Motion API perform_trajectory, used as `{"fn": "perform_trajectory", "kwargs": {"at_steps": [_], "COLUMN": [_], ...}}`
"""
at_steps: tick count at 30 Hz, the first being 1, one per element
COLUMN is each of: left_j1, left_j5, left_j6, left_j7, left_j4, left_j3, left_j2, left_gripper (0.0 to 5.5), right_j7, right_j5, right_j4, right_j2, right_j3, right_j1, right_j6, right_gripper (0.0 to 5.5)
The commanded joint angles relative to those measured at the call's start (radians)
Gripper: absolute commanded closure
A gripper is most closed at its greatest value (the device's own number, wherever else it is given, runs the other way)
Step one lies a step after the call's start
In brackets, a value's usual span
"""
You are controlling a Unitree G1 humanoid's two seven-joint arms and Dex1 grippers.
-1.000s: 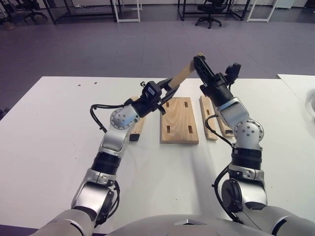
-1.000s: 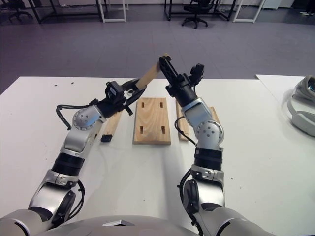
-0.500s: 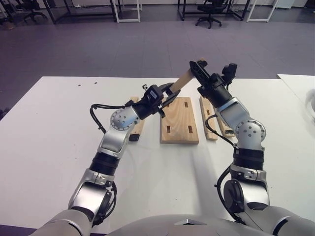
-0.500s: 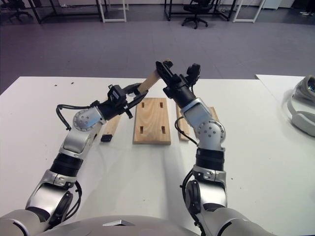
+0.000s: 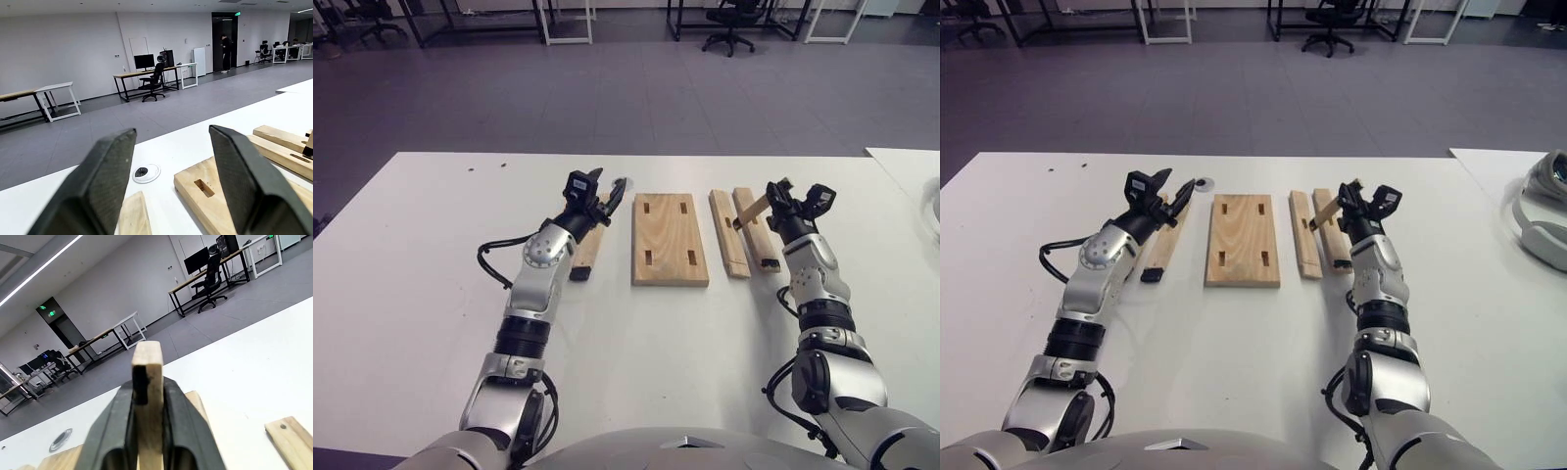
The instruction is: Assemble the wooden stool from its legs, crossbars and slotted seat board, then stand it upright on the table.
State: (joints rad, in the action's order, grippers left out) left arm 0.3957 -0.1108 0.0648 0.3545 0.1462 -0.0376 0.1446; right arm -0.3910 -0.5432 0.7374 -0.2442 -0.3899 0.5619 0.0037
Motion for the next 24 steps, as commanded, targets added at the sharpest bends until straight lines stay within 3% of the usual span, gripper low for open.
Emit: {"fn": "perform_trajectory", "kwargs": {"at_steps": [1, 17, 24], "left_j1": [-0.012, -0.03, -0.032], "left_j5": [-0.005, 0.002, 0.006], "left_j6": [0.022, 0.026, 0.022], "left_j7": [-0.004, 0.005, 0.007], "left_j4": [-0.014, -0.015, -0.012], "left_j3": [-0.003, -0.025, -0.029], "left_j2": [-0.007, -0.014, -0.012], "left_gripper": [2.79, 2.79, 2.79], "right_j7": [-0.046, -0.069, -0.032], "right_j5": [-0.027, 0.047, 0.208], "right_j4": [-0.014, 0.131, 0.145], "right_j2": [0.017, 0.014, 0.021], "right_j3": [-0.022, -0.008, 0.109], "right_j1": [0.026, 0.052, 0.008], "right_j6": [-0.006, -0.04, -0.132], "right_gripper": [5.09, 5.09, 5.09]}}
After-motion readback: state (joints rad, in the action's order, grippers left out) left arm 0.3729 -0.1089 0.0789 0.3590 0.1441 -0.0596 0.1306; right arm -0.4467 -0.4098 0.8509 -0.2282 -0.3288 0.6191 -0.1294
